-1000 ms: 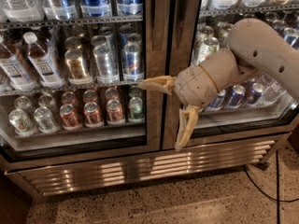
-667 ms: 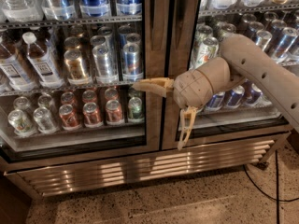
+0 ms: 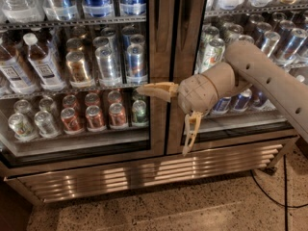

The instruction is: Open right fridge door

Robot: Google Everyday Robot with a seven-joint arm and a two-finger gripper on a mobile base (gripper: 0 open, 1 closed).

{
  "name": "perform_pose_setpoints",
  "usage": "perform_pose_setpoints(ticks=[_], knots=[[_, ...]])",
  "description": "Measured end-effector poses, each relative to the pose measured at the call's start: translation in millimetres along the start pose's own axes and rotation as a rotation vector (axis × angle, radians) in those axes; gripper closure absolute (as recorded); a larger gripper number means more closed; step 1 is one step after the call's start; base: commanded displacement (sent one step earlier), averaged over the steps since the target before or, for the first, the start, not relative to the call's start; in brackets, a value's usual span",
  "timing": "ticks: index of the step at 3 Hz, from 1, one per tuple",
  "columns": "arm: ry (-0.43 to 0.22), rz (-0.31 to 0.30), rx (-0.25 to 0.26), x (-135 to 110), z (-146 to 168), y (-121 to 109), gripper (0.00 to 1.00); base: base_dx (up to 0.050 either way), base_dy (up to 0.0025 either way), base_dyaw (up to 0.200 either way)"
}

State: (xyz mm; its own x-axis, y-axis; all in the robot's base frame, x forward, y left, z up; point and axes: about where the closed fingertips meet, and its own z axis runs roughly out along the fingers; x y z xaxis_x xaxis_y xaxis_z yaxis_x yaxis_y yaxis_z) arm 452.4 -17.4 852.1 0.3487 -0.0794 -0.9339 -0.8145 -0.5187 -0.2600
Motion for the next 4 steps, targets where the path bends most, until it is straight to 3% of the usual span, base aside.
perform_pose_setpoints(ticks=[1,2,4], knots=[[-0.011,-0.038,0.069,-4.7,0.0,-0.9,0.0,0.0,0.0,0.0],[-0.008,-0.101,0.176,-9.3,2.8,5.7,0.0,0.0,0.0,0.0],[0.14,-0.154,0.284,-12.8,12.8,17.7,0.0,0.0,0.0,0.0]])
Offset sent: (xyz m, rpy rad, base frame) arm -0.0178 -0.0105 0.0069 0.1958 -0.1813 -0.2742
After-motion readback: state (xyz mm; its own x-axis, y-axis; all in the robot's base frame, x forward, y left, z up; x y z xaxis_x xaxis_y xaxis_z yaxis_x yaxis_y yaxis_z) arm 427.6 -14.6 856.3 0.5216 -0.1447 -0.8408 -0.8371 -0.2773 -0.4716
